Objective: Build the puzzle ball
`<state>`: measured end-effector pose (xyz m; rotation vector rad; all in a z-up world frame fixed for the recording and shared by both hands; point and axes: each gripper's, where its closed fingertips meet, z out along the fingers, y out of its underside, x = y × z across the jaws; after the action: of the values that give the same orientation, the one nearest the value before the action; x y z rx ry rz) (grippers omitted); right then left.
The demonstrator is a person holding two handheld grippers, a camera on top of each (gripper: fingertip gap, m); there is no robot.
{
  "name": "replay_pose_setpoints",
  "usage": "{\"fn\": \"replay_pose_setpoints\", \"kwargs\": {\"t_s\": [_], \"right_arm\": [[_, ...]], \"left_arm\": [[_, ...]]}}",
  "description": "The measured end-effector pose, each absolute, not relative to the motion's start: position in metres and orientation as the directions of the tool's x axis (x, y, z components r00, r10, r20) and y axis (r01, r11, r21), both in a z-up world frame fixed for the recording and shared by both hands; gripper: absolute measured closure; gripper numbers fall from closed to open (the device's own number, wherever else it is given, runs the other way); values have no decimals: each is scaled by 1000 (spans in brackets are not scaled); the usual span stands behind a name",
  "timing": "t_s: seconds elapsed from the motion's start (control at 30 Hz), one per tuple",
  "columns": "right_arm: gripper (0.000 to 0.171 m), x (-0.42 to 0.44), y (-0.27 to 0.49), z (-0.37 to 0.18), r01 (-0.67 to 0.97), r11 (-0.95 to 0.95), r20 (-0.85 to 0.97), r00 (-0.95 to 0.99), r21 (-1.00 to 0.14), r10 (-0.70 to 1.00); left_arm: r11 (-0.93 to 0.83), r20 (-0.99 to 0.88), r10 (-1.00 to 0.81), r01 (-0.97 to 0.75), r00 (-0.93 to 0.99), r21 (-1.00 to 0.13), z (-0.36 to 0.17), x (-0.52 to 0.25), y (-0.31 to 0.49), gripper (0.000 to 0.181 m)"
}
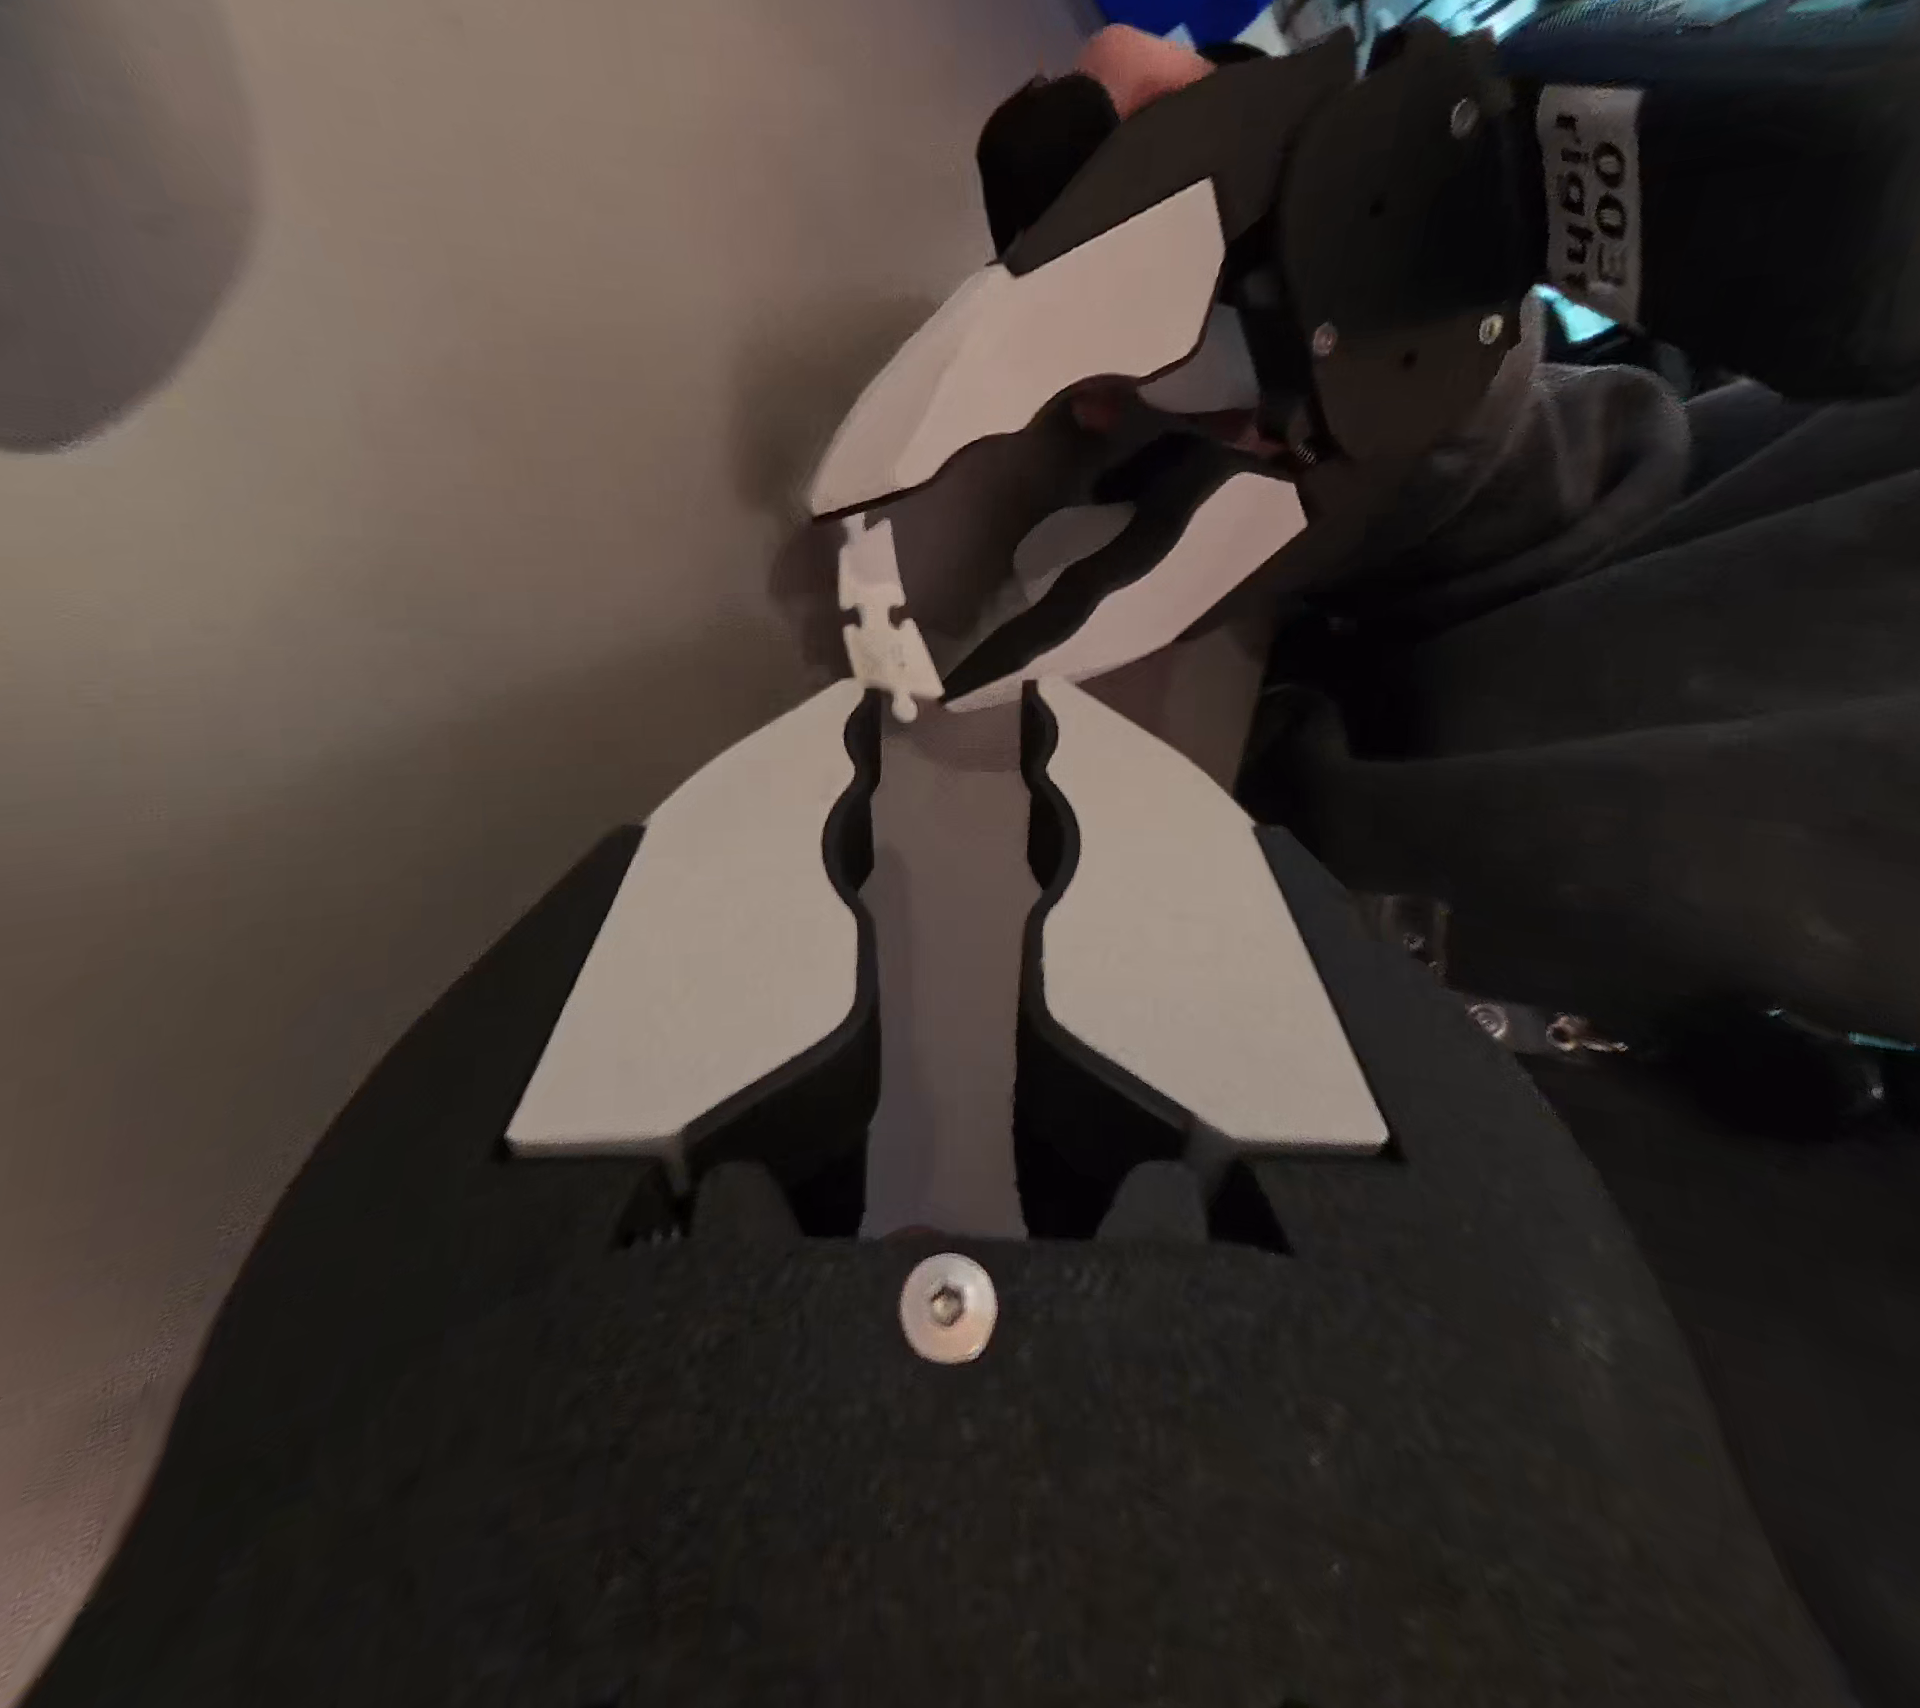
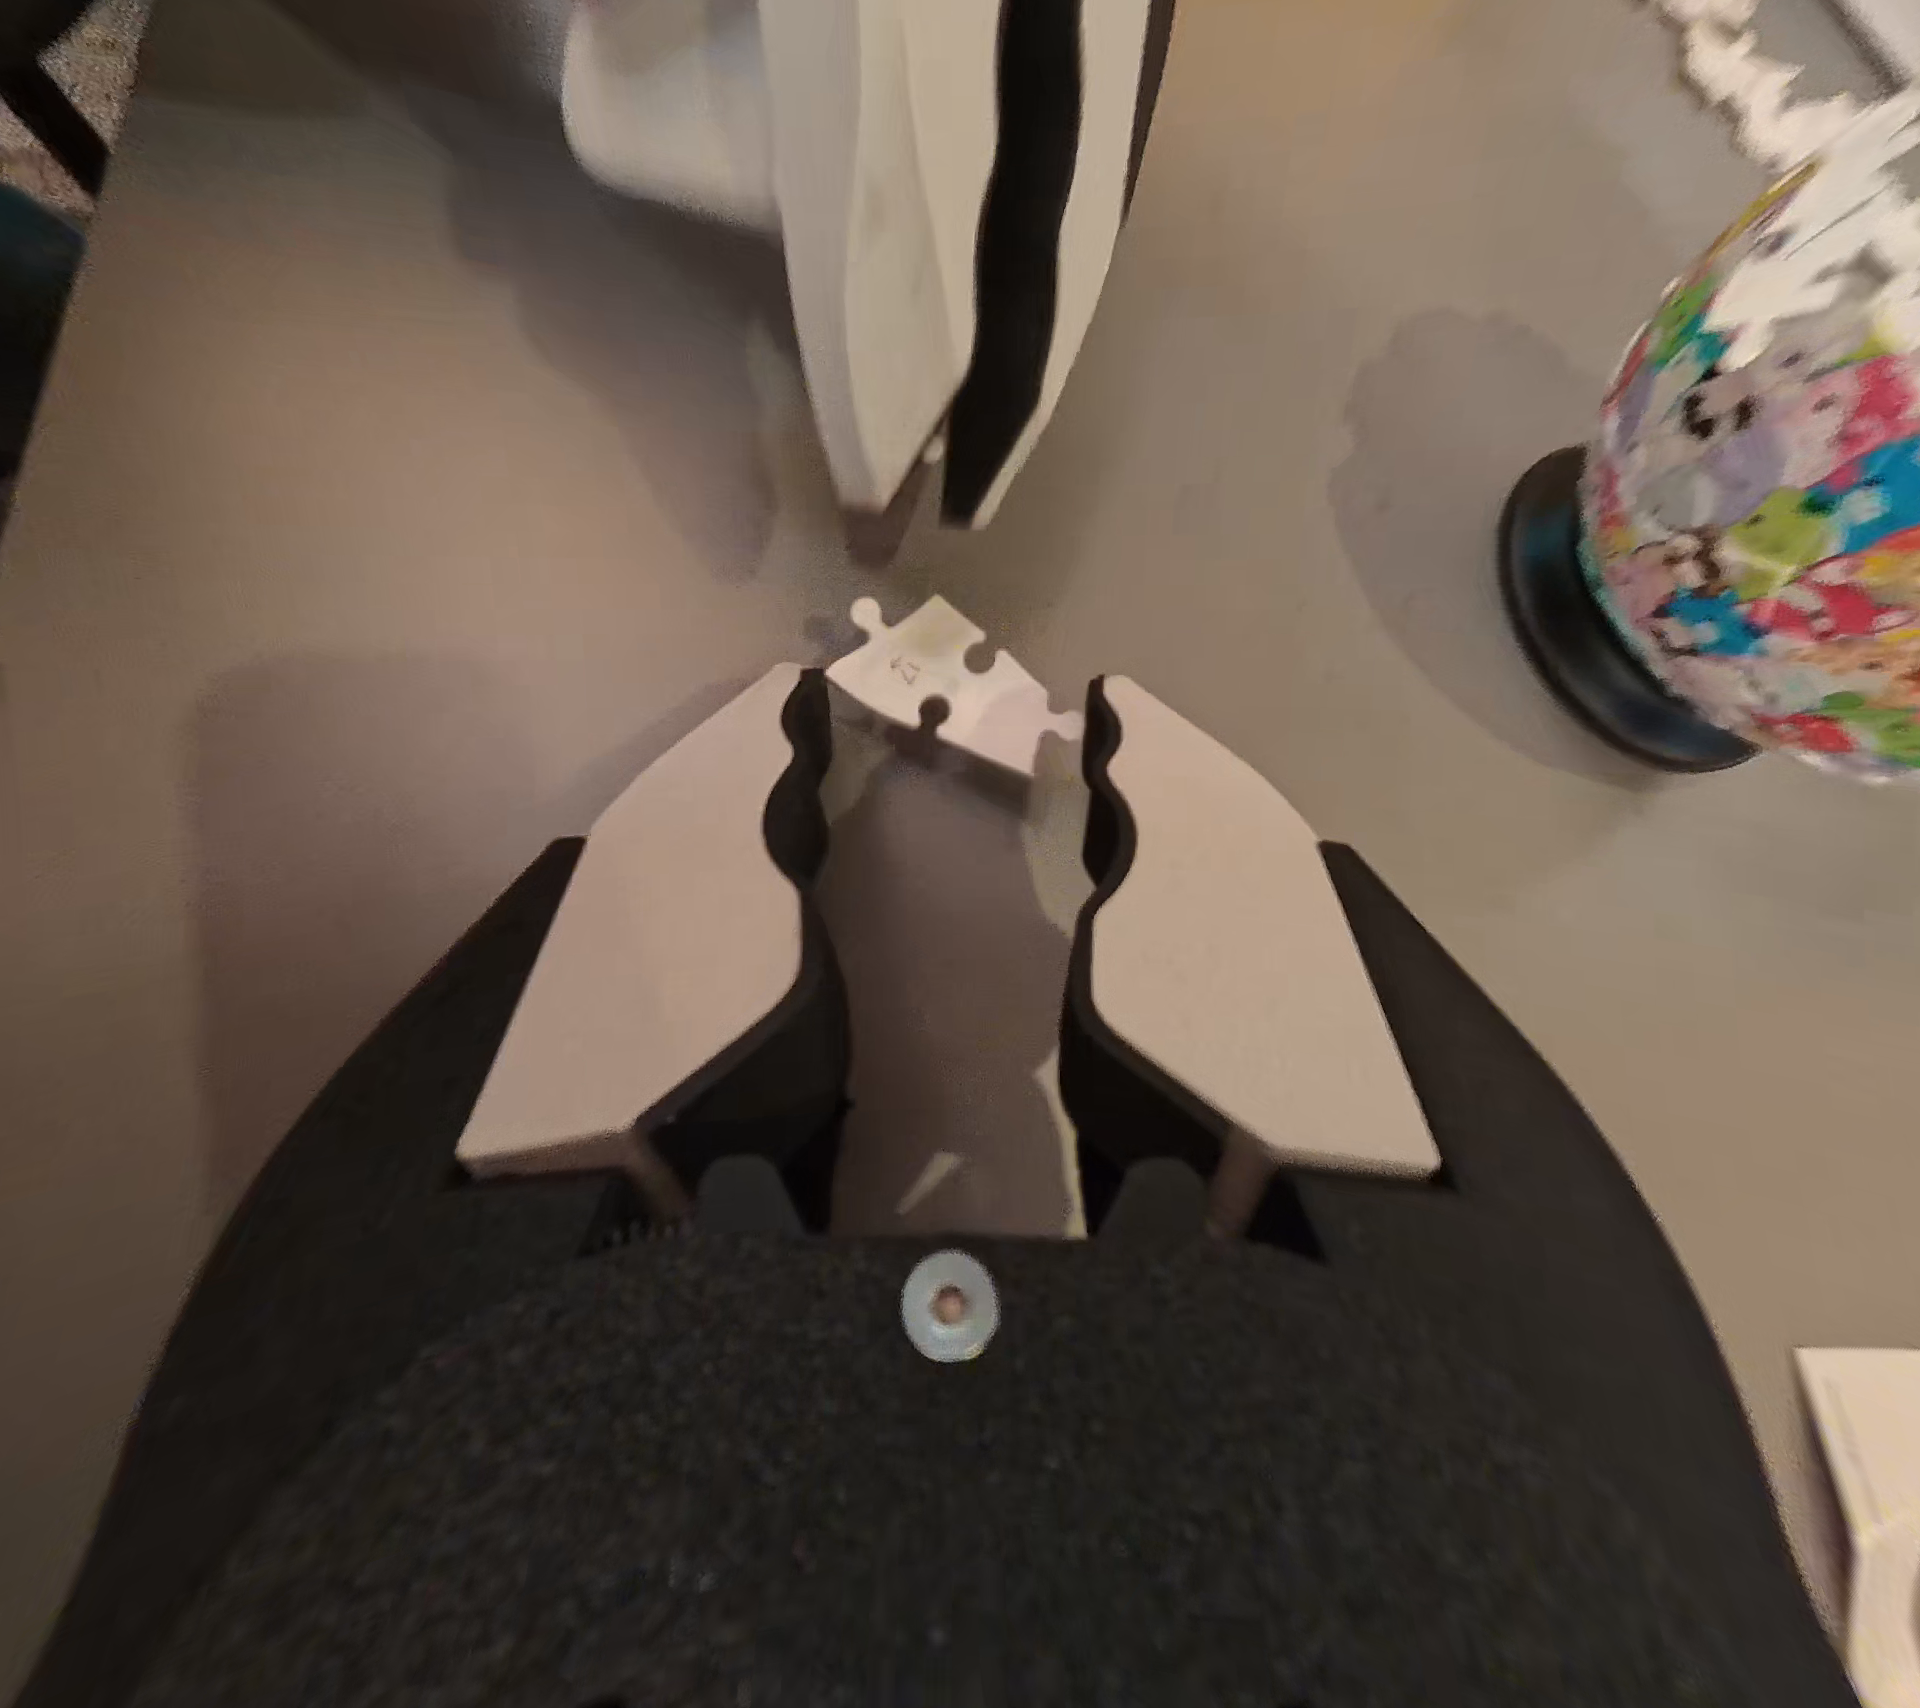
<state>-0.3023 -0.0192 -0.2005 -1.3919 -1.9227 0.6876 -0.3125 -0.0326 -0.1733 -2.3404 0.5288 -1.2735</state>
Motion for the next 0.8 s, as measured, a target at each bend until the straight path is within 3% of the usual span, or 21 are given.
{"fn": "replay_pose_setpoints", "kwargs": {"t_s": [0.13, 0.17, 0.2, 0.23, 0.3, 0.43, 0.53, 0.7, 0.8], "right_arm": [[129, -305, -21, -173, 533, 370, 297, -220, -761, 929], [150, -304, -24, -171, 525, 408, 321, -253, -747, 913], [158, -306, -24, -168, 505, 441, 366, -246, -742, 897], [156, -307, -24, -165, 486, 464, 398, -239, -740, 886], [146, -304, -20, -171, 515, 438, 370, -236, -737, 899], [147, -280, -12, -170, 567, 265, 181, -201, -780, 963], [134, -270, -33, -168, 612, 107, -26, -204, -783, 979], [142, -270, -68, -162, 524, 70, -72, -247, -849, 966], [142, -272, -73, -166, 511, 12, -135, -251, -859, 959]], "left_arm": [[-858, 754, -491, -89, 436, -506, -171, -294, -31, 156], [-862, 778, -481, -55, 404, -505, -166, -293, -28, 158], [-865, 801, -472, -19, 368, -501, -160, -292, -26, 166], [-870, 814, -464, -3, 349, -494, -158, -293, -25, 181], [-877, 797, -444, -18, 409, -480, -168, -301, -23, 181], [-865, 753, -442, -10, 488, -501, -169, -320, -28, 181], [-829, 665, -473, -37, 579, -557, -164, -333, -48, 161], [-703, 357, -647, -345, 674, -622, -185, -329, -102, 150], [-658, 228, -658, -400, 718, -638, -196, -320, -102, 140]]}}
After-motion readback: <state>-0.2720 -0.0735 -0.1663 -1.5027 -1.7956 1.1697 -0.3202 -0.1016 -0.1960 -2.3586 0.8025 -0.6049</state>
